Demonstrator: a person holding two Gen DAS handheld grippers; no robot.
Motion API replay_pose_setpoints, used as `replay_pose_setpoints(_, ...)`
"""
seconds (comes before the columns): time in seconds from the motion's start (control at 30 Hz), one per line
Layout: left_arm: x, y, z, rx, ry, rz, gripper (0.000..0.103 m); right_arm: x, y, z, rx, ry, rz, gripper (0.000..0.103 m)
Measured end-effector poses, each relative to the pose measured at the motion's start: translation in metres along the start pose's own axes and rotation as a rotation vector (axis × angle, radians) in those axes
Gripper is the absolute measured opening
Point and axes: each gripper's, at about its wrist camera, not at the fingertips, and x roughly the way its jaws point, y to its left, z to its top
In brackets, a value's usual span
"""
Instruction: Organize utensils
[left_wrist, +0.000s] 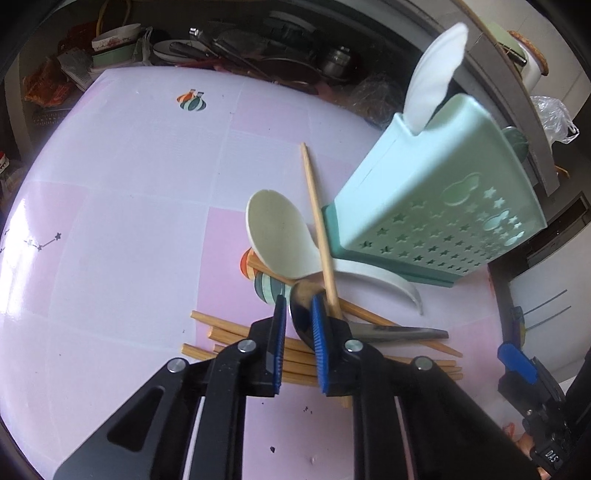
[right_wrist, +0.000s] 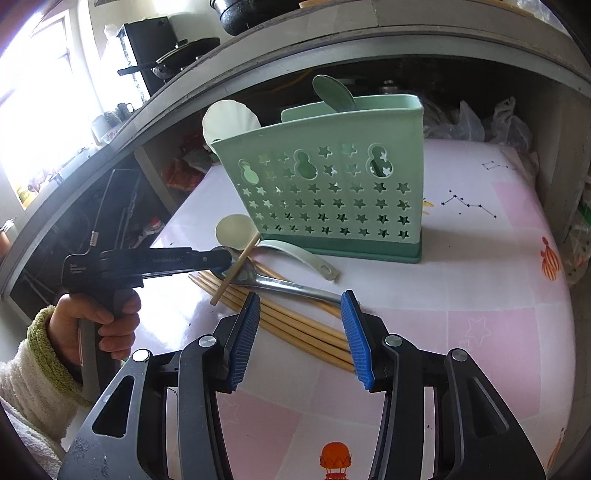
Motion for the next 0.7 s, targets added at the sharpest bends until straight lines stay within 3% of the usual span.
replay_pose_setpoints(0.3, -0.008, -0.002, -0.001, -0.007, -0.033, 0.008, 0.008, -0.005, -0.006, 0.001, 0.013, -0.011, 0.002, 0.044)
replay_pose_setpoints(0.53, -0.052, -0.008, -0.020, 0.033, -0.142, 0.062, 0.005, -0.010, 0.001, 0.002, -0.003, -0.023, -0.013, 0.044)
replay_pose_setpoints(0.7, -0.089, -0.003, -0.032, 0.026, -0.226, 0.056, 0.002, -0.013, 0.010, 0.005, -0.030, -0.034, -0.025, 0.044)
